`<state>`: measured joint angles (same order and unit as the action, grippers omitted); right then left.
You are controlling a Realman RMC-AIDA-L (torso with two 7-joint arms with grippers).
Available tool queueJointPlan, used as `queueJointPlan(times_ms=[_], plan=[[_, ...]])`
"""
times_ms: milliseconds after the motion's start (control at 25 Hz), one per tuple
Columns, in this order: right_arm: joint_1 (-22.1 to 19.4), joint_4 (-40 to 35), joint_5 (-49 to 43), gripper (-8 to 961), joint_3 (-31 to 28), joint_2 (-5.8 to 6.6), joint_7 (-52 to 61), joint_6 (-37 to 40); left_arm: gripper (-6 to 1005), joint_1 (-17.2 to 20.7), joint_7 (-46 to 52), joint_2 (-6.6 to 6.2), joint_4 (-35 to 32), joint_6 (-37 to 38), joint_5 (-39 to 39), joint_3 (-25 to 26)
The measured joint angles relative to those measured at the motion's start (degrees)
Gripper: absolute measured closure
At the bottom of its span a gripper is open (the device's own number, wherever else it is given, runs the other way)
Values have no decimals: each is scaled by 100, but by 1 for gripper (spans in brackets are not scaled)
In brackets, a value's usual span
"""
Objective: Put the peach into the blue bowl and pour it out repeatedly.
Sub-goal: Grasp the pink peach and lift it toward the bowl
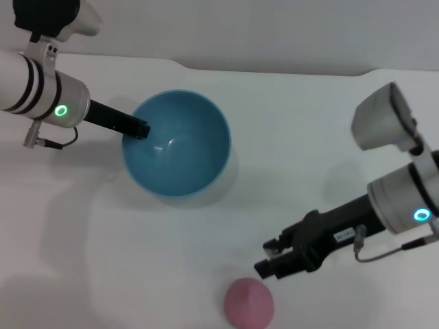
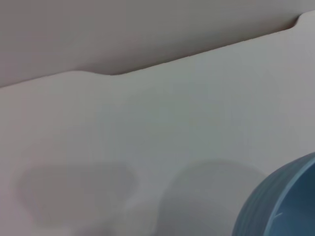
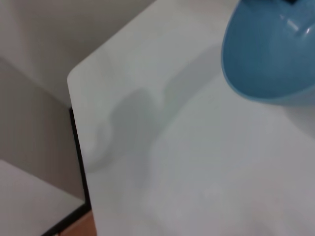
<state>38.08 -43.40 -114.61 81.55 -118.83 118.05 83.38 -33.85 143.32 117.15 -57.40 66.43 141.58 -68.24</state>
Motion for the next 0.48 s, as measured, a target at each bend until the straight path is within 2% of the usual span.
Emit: queueJointPlan(times_ms=[480], plan=[[166,13,53,440,1579,-47,622,-852,1001,-28,20,51,-8,-14,3,-13]])
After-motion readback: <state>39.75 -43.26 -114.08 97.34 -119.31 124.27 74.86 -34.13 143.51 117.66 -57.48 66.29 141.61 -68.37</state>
